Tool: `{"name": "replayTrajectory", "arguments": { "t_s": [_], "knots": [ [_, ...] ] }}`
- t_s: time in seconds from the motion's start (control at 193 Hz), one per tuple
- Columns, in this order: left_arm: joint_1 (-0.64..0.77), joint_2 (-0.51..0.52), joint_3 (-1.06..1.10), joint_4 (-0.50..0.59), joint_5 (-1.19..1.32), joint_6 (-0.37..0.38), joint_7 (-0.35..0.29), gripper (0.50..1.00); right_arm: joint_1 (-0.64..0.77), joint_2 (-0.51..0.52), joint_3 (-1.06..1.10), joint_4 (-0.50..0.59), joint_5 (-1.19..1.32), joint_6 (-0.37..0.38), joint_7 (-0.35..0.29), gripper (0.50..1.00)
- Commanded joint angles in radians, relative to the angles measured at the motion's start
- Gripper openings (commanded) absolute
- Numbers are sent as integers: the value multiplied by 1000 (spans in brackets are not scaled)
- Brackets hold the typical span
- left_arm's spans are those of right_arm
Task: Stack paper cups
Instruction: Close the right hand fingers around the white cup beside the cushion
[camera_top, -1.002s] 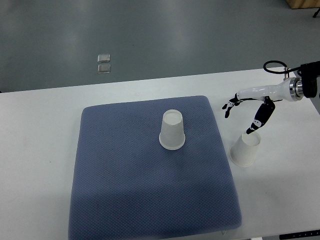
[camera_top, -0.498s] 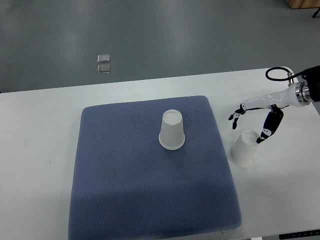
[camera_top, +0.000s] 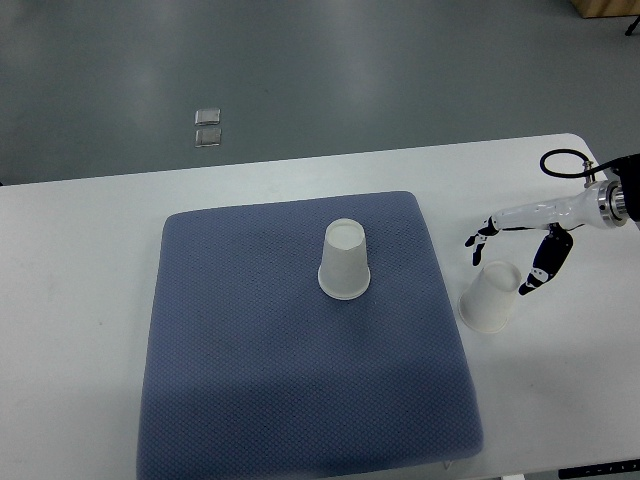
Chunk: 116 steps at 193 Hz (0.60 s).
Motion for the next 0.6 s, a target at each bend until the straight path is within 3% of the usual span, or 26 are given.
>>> {"name": "replayTrajectory", "arguments": {
  "t_s": [0.0, 0.597],
  "knots": [
    [0, 0, 0, 0, 0, 0, 0, 1000, -18, -8, 0, 1, 0, -4, 2, 919],
    [0, 0, 0, 0, -1, 0, 0, 1000, -103, 7, 1, 0, -2, -159, 2, 917]
  ]
}}
